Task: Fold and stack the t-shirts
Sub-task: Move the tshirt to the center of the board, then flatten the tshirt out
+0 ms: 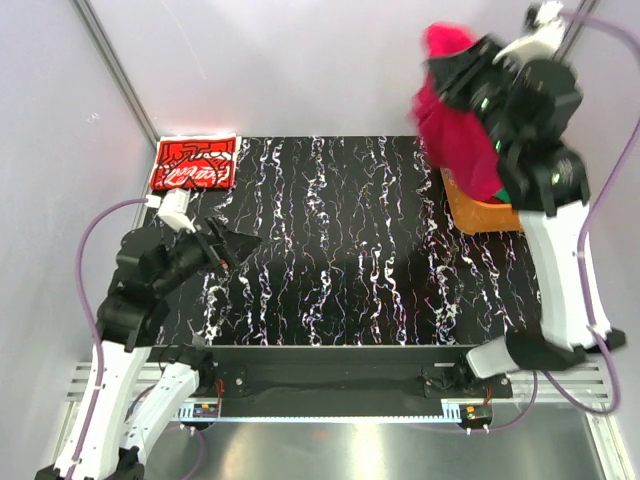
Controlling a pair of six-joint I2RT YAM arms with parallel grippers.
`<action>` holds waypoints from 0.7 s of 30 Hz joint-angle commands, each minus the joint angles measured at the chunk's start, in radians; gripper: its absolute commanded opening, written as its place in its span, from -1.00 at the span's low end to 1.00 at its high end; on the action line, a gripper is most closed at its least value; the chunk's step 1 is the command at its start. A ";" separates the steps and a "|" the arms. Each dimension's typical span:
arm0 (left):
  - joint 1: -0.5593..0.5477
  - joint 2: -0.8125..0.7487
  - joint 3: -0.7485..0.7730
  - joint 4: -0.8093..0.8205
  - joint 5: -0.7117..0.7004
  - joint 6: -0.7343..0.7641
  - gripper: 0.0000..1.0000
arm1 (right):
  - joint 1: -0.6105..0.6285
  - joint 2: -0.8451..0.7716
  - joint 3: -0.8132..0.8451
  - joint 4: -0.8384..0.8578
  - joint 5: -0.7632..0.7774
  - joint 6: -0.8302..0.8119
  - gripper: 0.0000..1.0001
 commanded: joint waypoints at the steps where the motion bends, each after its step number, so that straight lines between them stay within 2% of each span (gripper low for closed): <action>1: -0.001 -0.011 0.088 -0.073 -0.056 0.015 0.97 | 0.134 -0.049 -0.322 0.021 -0.216 0.110 0.34; 2: -0.001 -0.011 0.098 -0.088 -0.085 0.014 0.97 | 0.157 -0.072 -0.405 0.046 -0.263 0.136 0.63; 3: -0.001 -0.013 0.104 -0.104 -0.101 0.015 0.98 | 0.172 -0.105 -0.485 0.070 -0.365 0.153 0.75; 4: -0.001 -0.013 0.116 -0.131 -0.115 0.015 0.98 | 0.180 -0.116 -0.624 0.096 -0.410 0.167 0.76; 7: -0.001 -0.014 0.107 -0.134 -0.141 0.008 0.97 | 0.197 -0.175 -0.836 0.078 -0.412 0.153 0.75; 9: -0.001 0.001 0.063 -0.077 -0.109 -0.009 0.98 | 0.197 -0.220 -0.913 0.008 -0.282 0.115 0.65; 12: -0.018 0.124 0.001 0.003 0.006 -0.047 0.90 | 0.197 -0.271 -0.990 -0.038 -0.098 0.066 0.52; 13: -0.041 0.207 -0.006 0.025 0.017 -0.055 0.90 | 0.196 -0.277 -1.006 -0.060 -0.059 0.047 0.50; 15: -0.166 0.282 0.000 0.060 -0.097 -0.051 0.93 | 0.189 -0.282 -1.046 -0.081 0.025 0.042 0.47; 17: -0.281 0.437 0.027 0.076 -0.224 -0.037 0.96 | 0.165 -0.271 -1.081 -0.078 0.056 0.075 0.47; 18: -0.303 0.507 0.071 0.077 -0.243 -0.022 0.97 | 0.115 -0.255 -1.124 -0.062 0.038 0.097 0.46; 21: -0.360 0.734 0.188 0.088 -0.282 0.009 0.94 | 0.010 -0.221 -1.214 0.001 -0.111 0.145 0.38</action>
